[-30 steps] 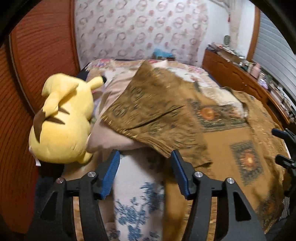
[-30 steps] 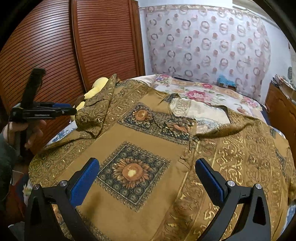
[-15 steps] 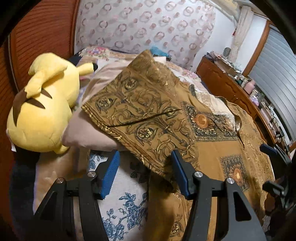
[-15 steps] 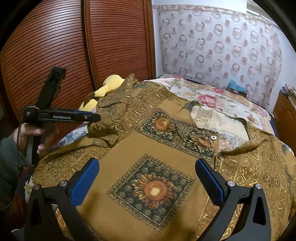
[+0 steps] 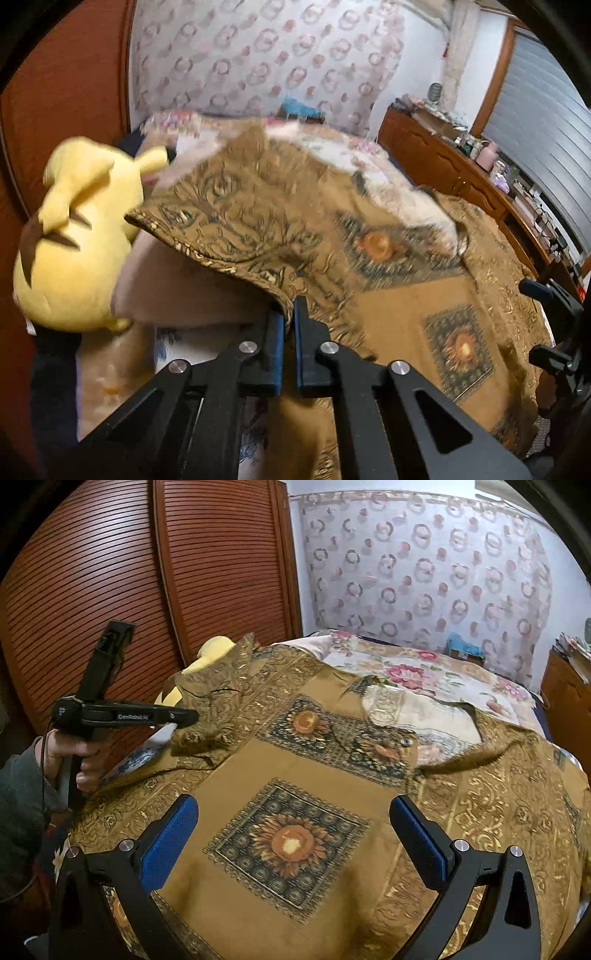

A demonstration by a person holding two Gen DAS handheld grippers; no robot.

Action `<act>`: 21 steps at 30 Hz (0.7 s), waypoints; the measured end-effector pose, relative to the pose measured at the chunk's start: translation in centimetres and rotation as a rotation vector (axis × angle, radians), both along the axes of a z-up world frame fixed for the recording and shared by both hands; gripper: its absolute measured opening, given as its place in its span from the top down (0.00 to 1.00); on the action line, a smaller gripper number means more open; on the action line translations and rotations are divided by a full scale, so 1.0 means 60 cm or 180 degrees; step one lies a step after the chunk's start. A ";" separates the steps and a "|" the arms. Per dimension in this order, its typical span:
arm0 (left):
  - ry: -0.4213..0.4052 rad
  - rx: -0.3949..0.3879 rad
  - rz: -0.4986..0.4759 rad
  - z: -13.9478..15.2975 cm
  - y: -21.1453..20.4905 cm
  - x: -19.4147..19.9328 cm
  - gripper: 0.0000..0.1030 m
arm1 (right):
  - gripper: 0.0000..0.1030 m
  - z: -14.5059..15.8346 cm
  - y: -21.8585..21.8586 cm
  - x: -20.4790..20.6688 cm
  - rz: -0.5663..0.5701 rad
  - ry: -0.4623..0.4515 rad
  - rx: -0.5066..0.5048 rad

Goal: Fold small clothes
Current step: 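Lift the grasped side panel and fold it toward the shirt center, then open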

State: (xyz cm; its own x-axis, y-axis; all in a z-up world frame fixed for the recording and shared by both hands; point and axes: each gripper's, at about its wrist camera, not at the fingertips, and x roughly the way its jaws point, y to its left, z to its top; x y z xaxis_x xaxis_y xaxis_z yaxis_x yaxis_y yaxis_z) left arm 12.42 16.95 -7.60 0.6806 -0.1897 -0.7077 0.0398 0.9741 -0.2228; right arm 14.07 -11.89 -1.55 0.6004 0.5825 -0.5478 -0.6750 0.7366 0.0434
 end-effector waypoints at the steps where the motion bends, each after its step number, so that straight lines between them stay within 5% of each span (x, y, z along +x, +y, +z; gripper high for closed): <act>1: -0.0055 0.0011 -0.0014 0.011 -0.006 0.001 0.95 | 0.00 0.001 -0.009 -0.001 -0.0022 -0.0007 0.0014; 7: -0.0299 0.0132 -0.0247 0.078 -0.066 0.033 0.95 | 0.00 0.002 -0.041 0.002 -0.0178 -0.0008 0.0095; 14: -0.0180 0.0285 -0.0551 0.080 -0.145 0.076 0.94 | 0.00 -0.004 -0.063 0.005 -0.0320 0.0010 0.0124; 21: -0.0156 0.0292 -0.0692 0.070 -0.175 0.062 0.58 | 0.00 -0.007 -0.078 0.012 -0.0393 0.0038 0.0148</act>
